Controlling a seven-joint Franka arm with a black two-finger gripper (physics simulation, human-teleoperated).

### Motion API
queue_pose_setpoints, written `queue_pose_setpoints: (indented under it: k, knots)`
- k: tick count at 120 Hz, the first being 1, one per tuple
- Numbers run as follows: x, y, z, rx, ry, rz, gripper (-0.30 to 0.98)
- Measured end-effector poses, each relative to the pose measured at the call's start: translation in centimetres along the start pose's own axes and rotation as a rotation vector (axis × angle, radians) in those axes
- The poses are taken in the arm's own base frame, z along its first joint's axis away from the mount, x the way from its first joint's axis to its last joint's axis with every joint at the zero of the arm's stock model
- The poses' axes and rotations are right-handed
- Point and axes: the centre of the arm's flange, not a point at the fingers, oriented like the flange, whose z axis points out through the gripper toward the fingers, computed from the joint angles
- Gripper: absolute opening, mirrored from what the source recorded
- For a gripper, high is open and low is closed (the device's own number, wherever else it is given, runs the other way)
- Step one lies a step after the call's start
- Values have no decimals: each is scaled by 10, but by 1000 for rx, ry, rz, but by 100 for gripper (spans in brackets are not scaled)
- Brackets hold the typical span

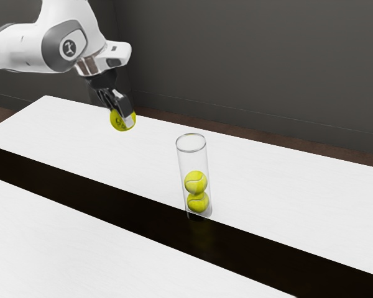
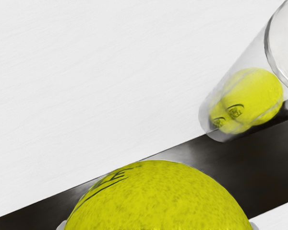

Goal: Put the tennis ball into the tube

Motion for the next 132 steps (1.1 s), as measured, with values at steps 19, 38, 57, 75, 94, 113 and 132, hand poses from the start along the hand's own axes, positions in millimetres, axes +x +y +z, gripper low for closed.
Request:
queue_pose_setpoints:
  k: [19,38,57,75,94,113,132]
  knots:
    - [37,34,10,-42,28,52,23]
    - [60,58,18,-67,39,81,23]
    - [78,65,31,-83,39,85,24]
    - [89,79,42,-96,34,97,25]
    - [96,92,52,-102,24,109,26]
    - [98,99,60,-108,14,107,27]
    - [100,107,60,-114,17,109,46]
